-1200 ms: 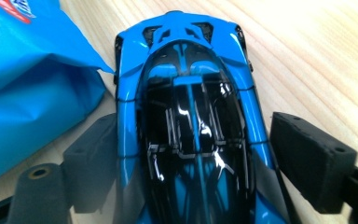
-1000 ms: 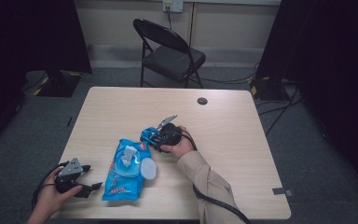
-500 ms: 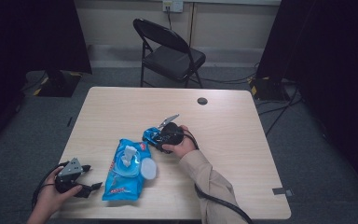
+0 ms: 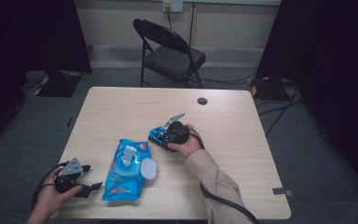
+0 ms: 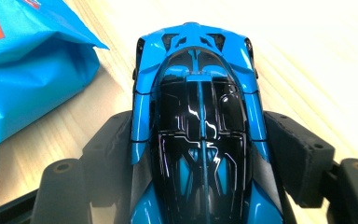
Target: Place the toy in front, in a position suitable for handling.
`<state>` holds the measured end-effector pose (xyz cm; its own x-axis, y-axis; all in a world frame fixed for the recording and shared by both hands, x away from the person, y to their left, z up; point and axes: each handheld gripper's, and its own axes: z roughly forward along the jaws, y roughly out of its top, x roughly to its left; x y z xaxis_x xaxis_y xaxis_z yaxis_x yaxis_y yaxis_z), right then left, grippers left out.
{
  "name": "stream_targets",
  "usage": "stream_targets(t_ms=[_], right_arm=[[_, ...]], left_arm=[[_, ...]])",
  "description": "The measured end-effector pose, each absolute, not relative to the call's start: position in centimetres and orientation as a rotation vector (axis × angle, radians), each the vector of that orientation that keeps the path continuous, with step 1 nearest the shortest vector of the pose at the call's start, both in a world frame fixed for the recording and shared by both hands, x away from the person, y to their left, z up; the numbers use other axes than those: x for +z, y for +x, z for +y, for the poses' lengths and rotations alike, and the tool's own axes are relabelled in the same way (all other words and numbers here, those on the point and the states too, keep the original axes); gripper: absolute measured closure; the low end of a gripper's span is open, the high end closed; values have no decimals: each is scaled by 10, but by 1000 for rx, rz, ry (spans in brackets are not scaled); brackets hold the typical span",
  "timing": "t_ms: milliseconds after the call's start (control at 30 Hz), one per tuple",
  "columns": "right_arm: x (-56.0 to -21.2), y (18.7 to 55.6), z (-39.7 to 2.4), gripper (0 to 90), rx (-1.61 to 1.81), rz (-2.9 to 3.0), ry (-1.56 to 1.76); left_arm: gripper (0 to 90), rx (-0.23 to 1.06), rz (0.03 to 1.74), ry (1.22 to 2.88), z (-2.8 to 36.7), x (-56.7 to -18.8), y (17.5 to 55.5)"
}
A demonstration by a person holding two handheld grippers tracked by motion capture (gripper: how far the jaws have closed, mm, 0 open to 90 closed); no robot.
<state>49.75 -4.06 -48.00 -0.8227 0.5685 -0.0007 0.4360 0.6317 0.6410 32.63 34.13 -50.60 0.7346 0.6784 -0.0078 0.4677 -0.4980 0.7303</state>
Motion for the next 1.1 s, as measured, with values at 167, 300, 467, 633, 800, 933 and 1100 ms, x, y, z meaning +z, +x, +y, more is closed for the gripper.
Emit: stream_targets(t_ms=[167,300,467,633,800,933,1100], right_arm=[[-473,494,-50,280,989,2635,838],[-466,484,-61,280,1015,2626,828],[-463,462,-77,280,1039,2634,827],[-468,431,-93,280,1051,2653,815],[-471,402,-106,280,1040,2662,793],[-475,385,-120,280,1047,2644,799],[-482,376,-127,279,1019,2637,794]], left_arm=[[125,363,860,2189,341,-506,326],[125,363,861,2188,341,-506,326],[125,363,860,2189,341,-506,326],[125,363,861,2189,341,-506,326],[125,363,861,2188,341,-506,326],[125,363,861,2188,341,-506,326],[125,363,861,2189,341,-506,326]])
